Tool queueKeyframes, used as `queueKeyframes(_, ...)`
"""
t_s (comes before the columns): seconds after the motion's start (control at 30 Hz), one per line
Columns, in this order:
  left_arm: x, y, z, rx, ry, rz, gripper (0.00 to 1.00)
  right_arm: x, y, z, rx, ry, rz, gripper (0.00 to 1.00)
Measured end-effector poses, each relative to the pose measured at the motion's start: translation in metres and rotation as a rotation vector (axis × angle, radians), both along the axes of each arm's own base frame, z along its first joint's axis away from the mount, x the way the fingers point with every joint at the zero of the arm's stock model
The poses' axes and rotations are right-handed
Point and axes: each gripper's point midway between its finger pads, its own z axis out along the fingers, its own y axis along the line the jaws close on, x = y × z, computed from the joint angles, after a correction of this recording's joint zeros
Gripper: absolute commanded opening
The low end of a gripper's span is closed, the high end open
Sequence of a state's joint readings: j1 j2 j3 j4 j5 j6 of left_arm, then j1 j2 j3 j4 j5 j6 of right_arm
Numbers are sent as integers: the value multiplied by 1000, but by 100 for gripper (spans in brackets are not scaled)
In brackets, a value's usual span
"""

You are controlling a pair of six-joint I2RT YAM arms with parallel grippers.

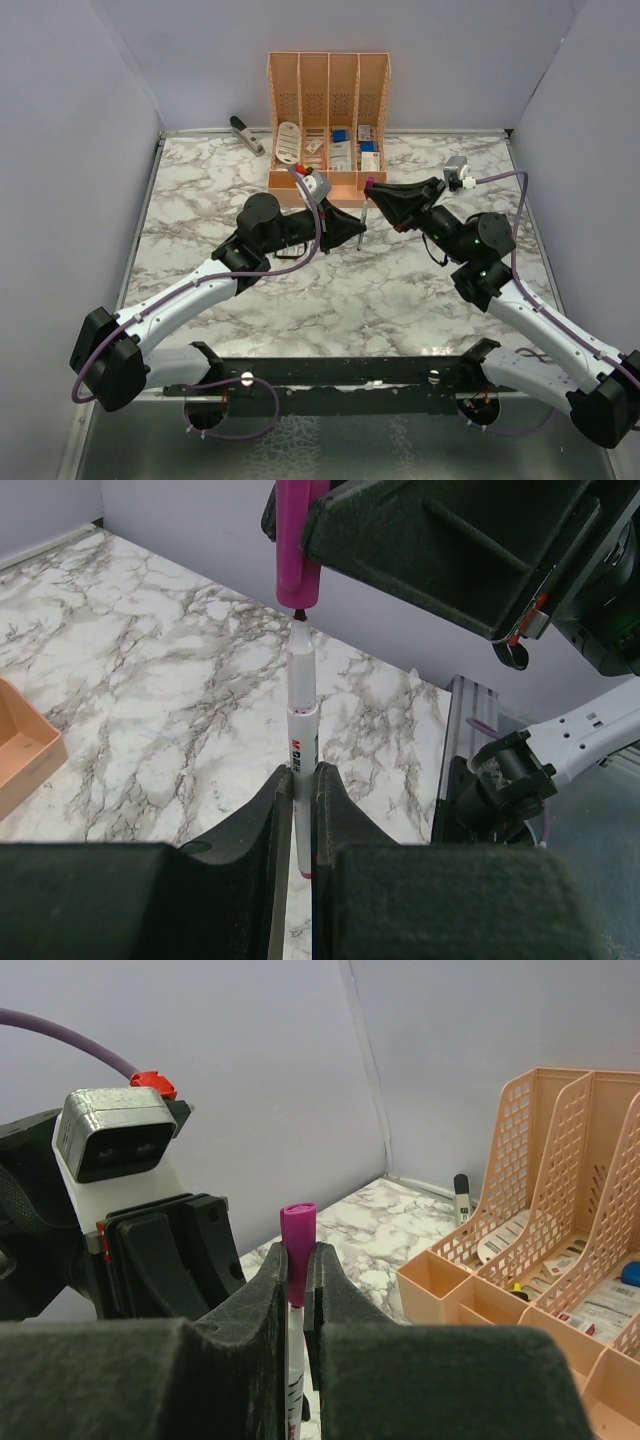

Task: Insert the pens into the pen caps

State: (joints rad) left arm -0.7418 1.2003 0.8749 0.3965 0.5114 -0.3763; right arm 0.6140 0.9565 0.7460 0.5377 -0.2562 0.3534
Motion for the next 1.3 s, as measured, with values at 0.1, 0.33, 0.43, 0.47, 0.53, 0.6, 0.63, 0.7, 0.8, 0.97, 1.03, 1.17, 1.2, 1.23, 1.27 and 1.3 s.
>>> queueKeyframes(0.1, 0, 0, 0, 0, 0, 0, 0, 0, 0, 0, 0, 1, 0, 1)
queueKeyframes(0.33, 0, 0, 0, 1, 0, 0, 0, 2, 2, -4, -9, 11, 2, 1)
queueKeyframes(0.43, 1, -1, -2, 4, 4, 0, 0, 3, 3, -6, -12, 15, 4, 1)
queueKeyframes(0.47, 1, -1, -2, 4, 4, 1, 0, 2, 3, -6, -13, 15, 6, 2)
queueKeyframes(0.53, 1, -1, -2, 4, 4, 1, 0, 3, 4, -7, -15, 16, 7, 1)
queueKeyframes(0.6, 1, 0, -2, 5, 5, 3, 0, 3, 4, -7, -16, 16, 10, 1)
queueKeyframes(0.63, 1, 0, -3, 6, 6, 4, 0, 2, 4, -7, -17, 16, 11, 1)
queueKeyframes(0.7, 2, 0, -3, 6, 7, 7, 0, 2, 4, -8, -18, 16, 13, 1)
queueKeyframes(0.8, 4, 0, -3, 8, 8, 19, 0, 2, 4, -8, -20, 17, 13, 1)
queueKeyframes(0.97, 7, 1, -4, 12, 13, 39, 0, 3, 4, -10, -29, 18, 10, 1)
queueKeyframes(1.03, 7, 1, -5, 14, 12, 44, 0, 3, 4, -10, -30, 18, 10, 1)
queueKeyframes(1.17, 7, 1, -3, 15, 11, 47, 0, 2, 4, -10, -30, 17, 9, 1)
queueKeyframes(1.2, 8, 1, -3, 15, 10, 48, 0, 2, 3, -9, -29, 16, 10, 1)
queueKeyframes(1.23, 8, 1, -2, 12, 8, 53, 0, 1, 3, -10, -32, 21, 10, 1)
queueKeyframes(1.27, 10, 2, 2, 6, 0, 62, 0, 1, 3, -13, -39, 29, 11, 1)
queueKeyframes(1.3, 10, 3, 6, -3, -9, 69, 0, 1, 4, -15, -45, 37, 13, 1)
